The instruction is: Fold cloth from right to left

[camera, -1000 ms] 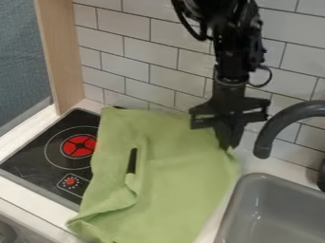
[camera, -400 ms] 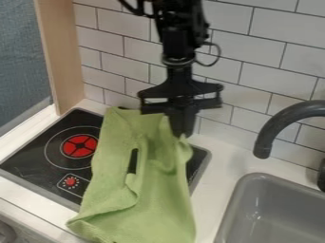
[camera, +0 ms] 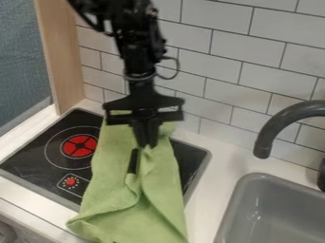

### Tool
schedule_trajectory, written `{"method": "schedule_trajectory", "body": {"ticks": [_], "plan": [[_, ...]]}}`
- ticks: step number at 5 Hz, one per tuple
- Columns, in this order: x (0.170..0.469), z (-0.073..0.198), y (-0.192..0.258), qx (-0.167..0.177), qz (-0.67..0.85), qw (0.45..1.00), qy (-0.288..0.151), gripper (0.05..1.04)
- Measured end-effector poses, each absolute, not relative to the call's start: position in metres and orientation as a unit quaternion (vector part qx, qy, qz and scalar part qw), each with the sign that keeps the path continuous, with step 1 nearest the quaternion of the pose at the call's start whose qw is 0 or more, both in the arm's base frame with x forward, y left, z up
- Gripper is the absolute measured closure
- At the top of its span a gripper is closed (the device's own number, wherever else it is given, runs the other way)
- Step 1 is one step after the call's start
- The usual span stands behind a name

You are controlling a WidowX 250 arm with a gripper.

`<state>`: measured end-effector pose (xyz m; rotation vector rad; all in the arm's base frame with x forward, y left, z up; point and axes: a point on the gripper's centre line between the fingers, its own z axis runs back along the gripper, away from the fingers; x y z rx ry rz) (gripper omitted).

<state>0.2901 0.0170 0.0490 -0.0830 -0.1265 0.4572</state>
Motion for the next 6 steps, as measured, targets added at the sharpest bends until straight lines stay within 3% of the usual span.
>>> {"method": "schedule_trajectory", "body": {"ticks": [1,3,4,6], "plan": [[0.287,0.042,0.031,-0.013,0.22,0.973,-0.067,1.032],[0.282,0.023,0.048,0.005,0.23,0.972,-0.049,1.009],[0.278,0.019,0.05,0.012,0.238,0.971,-0.037,0.853],[0.275,0.019,0.05,0.014,0.251,0.968,-0.026,0.272]]}}
